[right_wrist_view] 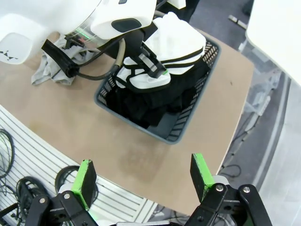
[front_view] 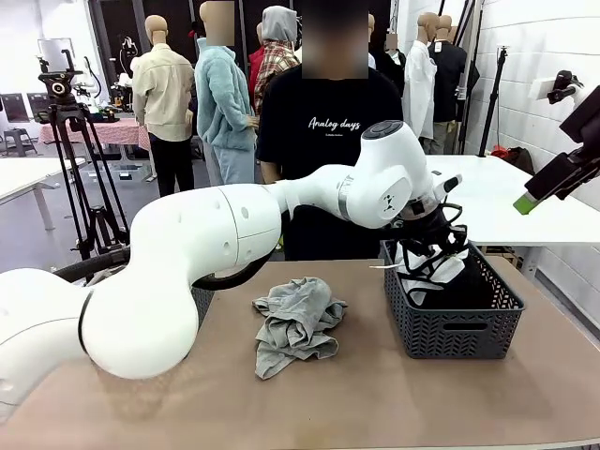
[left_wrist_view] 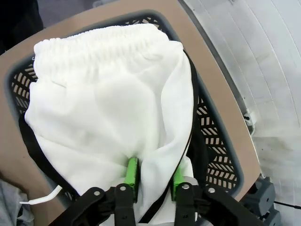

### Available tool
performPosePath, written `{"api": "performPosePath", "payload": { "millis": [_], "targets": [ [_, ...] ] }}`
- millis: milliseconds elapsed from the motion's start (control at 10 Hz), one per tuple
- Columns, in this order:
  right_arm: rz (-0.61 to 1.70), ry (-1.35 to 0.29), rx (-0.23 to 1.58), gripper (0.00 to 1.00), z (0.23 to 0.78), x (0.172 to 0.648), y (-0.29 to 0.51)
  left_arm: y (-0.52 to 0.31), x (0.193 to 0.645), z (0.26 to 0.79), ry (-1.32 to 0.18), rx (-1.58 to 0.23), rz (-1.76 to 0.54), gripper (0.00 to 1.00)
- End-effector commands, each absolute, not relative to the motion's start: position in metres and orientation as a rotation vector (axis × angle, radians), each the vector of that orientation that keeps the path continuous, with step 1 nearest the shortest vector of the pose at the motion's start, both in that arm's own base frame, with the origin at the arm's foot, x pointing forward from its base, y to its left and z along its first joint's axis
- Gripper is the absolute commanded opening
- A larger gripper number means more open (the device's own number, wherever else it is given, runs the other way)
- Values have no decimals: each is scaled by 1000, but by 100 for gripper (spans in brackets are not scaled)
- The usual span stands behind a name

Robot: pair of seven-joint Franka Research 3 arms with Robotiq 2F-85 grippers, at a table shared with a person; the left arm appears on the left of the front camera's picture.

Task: Sort the tops and bottoms.
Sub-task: Sort the clothes according to human instructions.

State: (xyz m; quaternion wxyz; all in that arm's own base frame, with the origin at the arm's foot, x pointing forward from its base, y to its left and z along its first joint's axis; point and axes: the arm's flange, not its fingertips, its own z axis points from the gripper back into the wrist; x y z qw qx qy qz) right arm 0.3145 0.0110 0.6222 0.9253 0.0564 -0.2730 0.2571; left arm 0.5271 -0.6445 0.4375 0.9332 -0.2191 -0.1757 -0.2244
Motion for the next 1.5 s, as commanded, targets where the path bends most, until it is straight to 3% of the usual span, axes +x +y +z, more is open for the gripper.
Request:
{"api": "performPosePath", "payload": {
  "millis": [0, 100, 900, 1000, 1400],
  "targets": [
    [530, -557, 102, 100, 622, 315, 10, -661, 549, 458, -352, -426, -472, 96],
    [530, -557, 102, 100, 622, 315, 10, -659, 549, 468, -385, -415, -470, 100],
    [530, -557, 102, 100, 622, 315, 10, -650, 528, 516, -419, -409, -513, 100],
    [530, -557, 102, 100, 622, 315, 10, -639, 516, 492, -393, -424, -497, 100],
    [530, -557, 102, 100, 622, 315, 10, -639, 516, 492, -393, -424, -497, 100]
  ]
}}
